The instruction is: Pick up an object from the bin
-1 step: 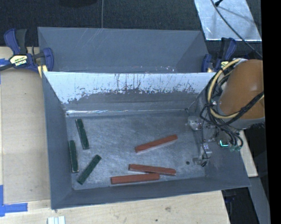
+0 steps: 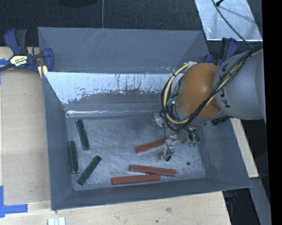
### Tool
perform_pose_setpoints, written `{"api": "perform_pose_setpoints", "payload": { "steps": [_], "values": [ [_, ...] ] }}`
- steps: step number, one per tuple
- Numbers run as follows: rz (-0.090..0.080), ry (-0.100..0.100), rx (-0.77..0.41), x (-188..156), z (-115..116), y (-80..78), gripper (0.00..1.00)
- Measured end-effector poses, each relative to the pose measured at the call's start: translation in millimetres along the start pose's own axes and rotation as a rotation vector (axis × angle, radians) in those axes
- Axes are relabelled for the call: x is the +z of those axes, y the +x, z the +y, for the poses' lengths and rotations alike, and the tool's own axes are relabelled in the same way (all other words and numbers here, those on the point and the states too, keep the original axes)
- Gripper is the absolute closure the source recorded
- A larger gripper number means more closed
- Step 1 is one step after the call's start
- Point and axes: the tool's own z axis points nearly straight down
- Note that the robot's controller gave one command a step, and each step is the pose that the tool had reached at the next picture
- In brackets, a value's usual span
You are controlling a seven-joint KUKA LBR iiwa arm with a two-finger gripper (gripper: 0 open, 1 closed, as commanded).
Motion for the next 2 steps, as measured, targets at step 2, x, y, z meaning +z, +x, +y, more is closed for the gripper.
{"api": "perform_pose_setpoints", "payload": {
  "steps": [2],
  "values": [
    [-0.005,0.002,0.163,-37.0,31.4,3.0,0.00]
  ]
}}
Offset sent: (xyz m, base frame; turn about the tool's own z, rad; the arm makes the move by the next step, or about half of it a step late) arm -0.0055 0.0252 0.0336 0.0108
